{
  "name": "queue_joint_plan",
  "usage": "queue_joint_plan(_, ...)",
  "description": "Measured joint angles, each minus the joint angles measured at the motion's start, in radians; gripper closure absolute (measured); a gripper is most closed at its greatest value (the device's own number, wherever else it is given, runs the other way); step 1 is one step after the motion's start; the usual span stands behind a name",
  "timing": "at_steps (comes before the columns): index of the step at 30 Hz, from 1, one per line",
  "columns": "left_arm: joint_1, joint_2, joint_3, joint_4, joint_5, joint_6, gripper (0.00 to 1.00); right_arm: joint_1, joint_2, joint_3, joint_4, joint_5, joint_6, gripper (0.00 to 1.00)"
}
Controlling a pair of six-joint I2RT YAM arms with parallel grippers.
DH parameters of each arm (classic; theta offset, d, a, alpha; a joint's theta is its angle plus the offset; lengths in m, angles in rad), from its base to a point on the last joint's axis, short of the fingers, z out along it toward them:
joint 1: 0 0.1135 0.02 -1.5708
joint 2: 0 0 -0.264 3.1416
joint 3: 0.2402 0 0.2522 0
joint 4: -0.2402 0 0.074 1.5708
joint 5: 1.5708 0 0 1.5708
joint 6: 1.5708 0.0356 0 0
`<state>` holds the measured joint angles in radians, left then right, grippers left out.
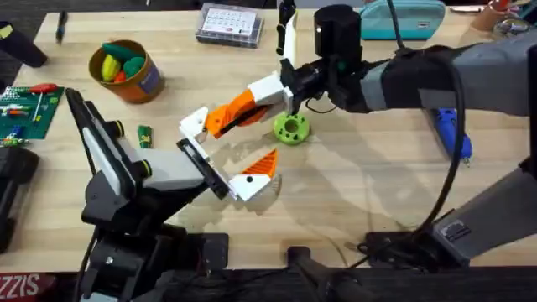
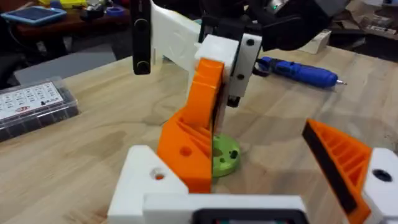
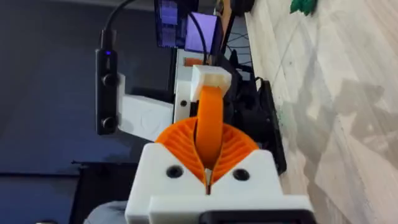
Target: Pick up the gripper from the table and insert it into the empty holder that is missing its gripper. Then pick up a screw, insert it into the mounting hole, and use the screwdriver to tighten it. Finally, clean up the table by picking up the vegetable and placing it into the bucket.
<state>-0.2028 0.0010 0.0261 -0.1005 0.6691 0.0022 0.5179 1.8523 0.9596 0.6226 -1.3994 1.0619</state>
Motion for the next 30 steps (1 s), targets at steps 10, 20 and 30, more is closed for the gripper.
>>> queue_joint_plan(10,0.013,0.000,0.000,0.000,-0.053,-0.006,0.016,0.046,0.002,0.016,0.005,0.068,0.019,0.988)
queue_joint_plan(20,0.017,0.000,0.000,0.000,-0.088,-0.011,0.016,0.060,0.038,0.052,0.006,0.079,0.027,0.987)
queue_joint_plan(30,0.018,0.000,0.000,0.000,-0.068,-0.018,0.016,0.047,0.043,0.055,0.006,0.080,0.030,0.987)
